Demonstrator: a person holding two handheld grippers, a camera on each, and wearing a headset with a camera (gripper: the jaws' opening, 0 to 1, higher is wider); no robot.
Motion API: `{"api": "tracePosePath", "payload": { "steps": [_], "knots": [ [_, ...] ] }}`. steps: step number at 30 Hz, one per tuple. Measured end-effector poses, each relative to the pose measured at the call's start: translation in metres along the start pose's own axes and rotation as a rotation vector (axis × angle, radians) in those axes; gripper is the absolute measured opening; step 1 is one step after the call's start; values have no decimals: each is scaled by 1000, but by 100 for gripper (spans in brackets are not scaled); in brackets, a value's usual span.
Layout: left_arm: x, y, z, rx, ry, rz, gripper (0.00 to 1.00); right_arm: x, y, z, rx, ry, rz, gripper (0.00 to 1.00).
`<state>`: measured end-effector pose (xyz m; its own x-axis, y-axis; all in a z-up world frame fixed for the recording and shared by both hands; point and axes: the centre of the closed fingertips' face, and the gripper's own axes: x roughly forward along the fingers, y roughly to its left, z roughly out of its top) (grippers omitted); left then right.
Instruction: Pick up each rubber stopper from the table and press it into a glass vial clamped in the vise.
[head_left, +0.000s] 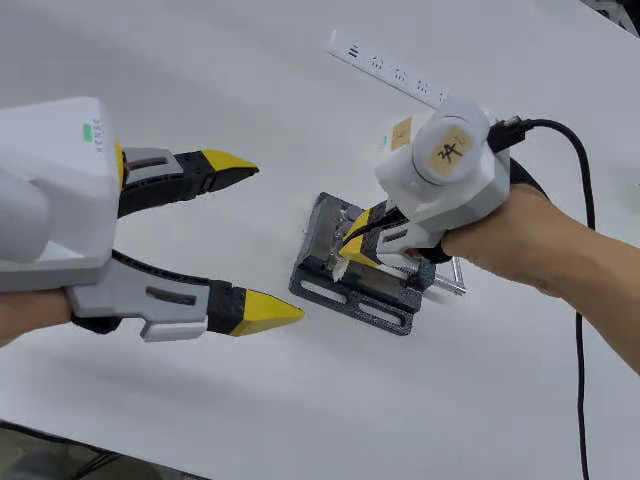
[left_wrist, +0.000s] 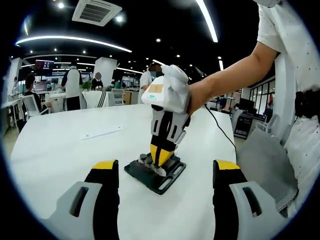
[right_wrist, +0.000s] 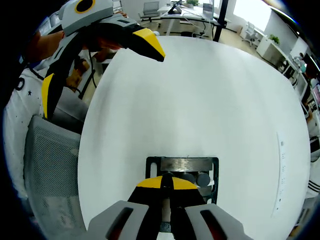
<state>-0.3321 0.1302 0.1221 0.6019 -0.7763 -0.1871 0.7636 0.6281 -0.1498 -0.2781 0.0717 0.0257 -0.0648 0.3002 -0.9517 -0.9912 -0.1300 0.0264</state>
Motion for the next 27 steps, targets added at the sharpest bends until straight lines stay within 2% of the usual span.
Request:
{"api": "tracePosePath", "payload": {
  "steps": [6, 8, 13, 16, 27],
  "knots": [
    [0, -2, 0, 6, 8, -7, 76, -1, -1, 1, -10, -1, 0, 1],
    [-1, -3, 1, 15, 15, -8, 76, -2, -1, 0, 17, -14, -2, 1],
    [-5, -3, 3, 23, 19, -4, 76, -2, -1, 0, 16, -34, -22, 1],
    [-7, -3, 3, 26, 25, -1, 76, -3, 0, 1, 1, -34, -32, 1],
    [-13, -5, 4, 38, 38, 6, 76, -4, -2, 0, 14, -47, -44, 2]
  ]
}}
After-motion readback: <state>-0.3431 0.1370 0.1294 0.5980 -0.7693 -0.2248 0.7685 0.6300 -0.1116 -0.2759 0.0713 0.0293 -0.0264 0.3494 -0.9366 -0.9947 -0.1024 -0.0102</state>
